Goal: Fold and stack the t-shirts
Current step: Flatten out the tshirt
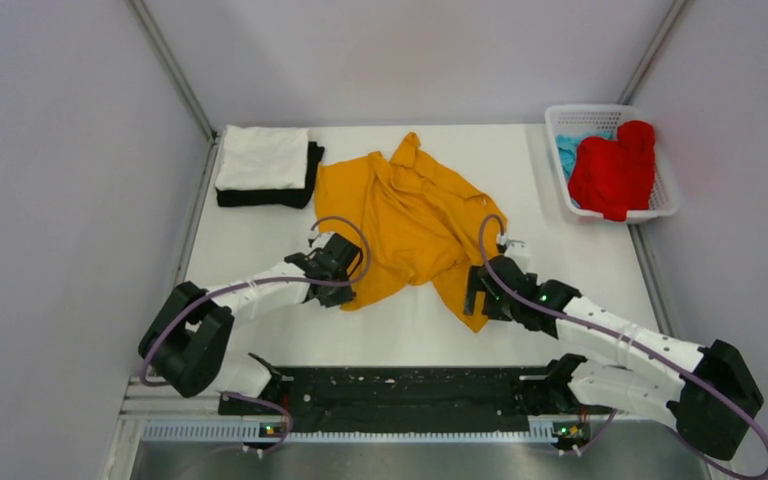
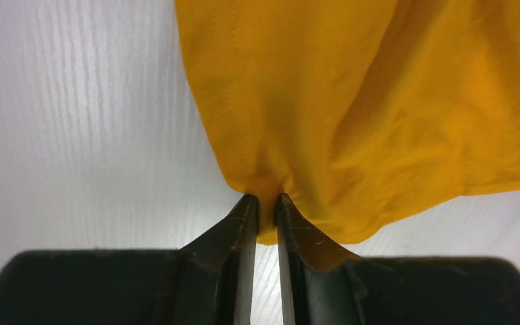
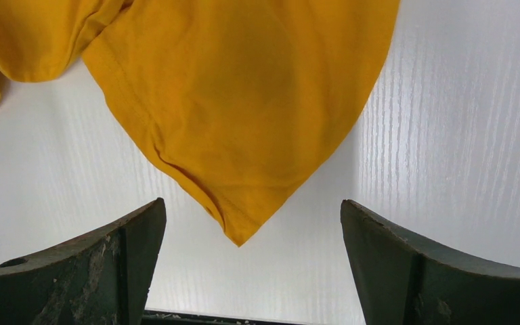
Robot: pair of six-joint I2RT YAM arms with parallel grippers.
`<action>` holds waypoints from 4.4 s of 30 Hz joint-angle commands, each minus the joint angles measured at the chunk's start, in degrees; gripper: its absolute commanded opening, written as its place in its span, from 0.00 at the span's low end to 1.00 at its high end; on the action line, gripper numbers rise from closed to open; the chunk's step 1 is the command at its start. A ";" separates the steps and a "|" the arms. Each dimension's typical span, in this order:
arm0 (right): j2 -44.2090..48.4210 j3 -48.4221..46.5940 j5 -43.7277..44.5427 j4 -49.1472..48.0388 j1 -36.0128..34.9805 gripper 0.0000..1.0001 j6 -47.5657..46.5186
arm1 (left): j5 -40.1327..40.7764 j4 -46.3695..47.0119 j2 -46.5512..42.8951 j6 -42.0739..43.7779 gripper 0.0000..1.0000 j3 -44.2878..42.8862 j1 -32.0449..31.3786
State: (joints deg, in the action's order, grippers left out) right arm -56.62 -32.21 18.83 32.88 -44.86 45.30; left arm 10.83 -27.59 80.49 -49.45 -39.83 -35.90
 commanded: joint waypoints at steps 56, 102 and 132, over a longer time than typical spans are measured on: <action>-17.82 -1.87 8.85 3.16 -8.79 0.00 10.75 | 13.09 -4.25 -6.69 -3.13 0.00 2.02 -7.70; 5.11 -92.24 -7.13 7.98 8.65 0.00 -36.32 | -1.50 -16.95 -33.33 24.05 0.00 -73.49 4.78; -23.63 -32.55 14.23 -32.38 23.97 0.00 -26.52 | -1.75 9.11 23.49 17.62 0.00 -47.17 25.61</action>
State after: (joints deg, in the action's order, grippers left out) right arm -72.90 -60.97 39.44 6.04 -23.59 16.73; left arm 14.37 -22.94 95.20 -32.73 -77.06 -11.20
